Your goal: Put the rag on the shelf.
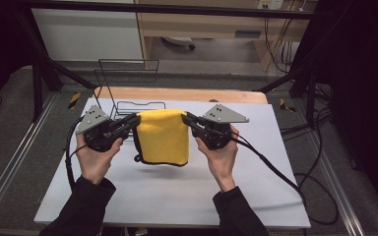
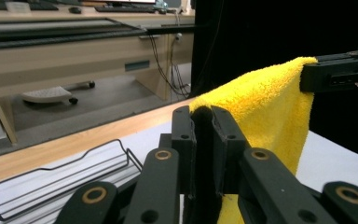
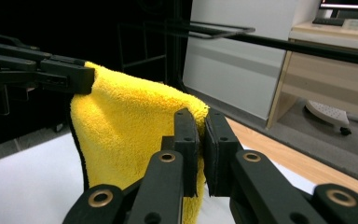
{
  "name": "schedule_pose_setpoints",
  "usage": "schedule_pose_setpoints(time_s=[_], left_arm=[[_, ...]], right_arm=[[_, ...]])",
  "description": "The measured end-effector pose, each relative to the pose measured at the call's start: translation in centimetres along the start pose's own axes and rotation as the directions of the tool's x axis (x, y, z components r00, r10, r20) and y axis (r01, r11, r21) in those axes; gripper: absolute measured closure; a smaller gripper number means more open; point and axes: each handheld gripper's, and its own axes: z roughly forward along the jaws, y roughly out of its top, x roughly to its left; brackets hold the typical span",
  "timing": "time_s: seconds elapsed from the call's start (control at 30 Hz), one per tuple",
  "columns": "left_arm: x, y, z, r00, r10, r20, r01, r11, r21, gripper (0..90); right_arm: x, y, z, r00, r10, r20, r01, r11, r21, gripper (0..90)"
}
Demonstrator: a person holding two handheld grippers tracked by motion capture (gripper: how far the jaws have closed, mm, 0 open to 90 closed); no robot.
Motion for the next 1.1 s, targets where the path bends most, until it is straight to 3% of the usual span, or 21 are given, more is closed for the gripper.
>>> schedule_pose_setpoints(time_s=[0.53, 1.1], left_arm=[[1.6, 1.8, -1.3, 0.9982, -0.016, -0.057, 0.010, 0.9951, -0.099, 80.9], [3.3, 4.7, -2.2, 0.9938, -0.030, -0.107, 0.008, 0.9798, -0.200, 80.9]], right_arm=[[1.1, 2.5, 1.7, 0.9999, -0.007, 0.007, 0.007, 0.996, -0.091, 85.1], [1.7, 6.0, 3.6, 0.9996, -0.023, 0.018, 0.026, 0.987, -0.160, 85.1]])
